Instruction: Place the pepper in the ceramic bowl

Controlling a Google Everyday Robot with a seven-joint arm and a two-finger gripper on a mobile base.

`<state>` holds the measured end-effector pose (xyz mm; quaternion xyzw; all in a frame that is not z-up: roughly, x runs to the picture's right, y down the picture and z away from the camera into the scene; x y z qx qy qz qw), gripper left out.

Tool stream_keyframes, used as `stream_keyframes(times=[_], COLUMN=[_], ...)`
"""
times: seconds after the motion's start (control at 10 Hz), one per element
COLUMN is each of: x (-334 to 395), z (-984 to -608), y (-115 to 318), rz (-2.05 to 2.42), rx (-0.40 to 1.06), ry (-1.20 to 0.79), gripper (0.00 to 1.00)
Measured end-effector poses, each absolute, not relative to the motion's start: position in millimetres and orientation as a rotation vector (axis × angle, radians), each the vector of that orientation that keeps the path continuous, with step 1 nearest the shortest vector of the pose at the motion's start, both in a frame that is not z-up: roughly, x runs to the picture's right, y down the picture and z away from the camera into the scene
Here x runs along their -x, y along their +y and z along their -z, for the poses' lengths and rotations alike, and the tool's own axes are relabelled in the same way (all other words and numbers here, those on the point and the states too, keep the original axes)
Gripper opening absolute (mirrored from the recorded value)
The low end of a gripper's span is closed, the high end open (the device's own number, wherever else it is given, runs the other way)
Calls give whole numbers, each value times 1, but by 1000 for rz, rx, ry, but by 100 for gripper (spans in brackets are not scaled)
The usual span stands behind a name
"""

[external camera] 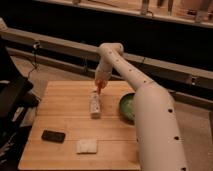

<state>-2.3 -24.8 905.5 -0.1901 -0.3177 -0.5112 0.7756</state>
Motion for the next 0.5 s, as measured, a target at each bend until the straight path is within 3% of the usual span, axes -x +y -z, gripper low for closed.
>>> stream_keyframes(times=[0.5], x=[-33], z=[-885], y=[-20], rz=[1070], rx=[401], ry=[-722], gripper=[0])
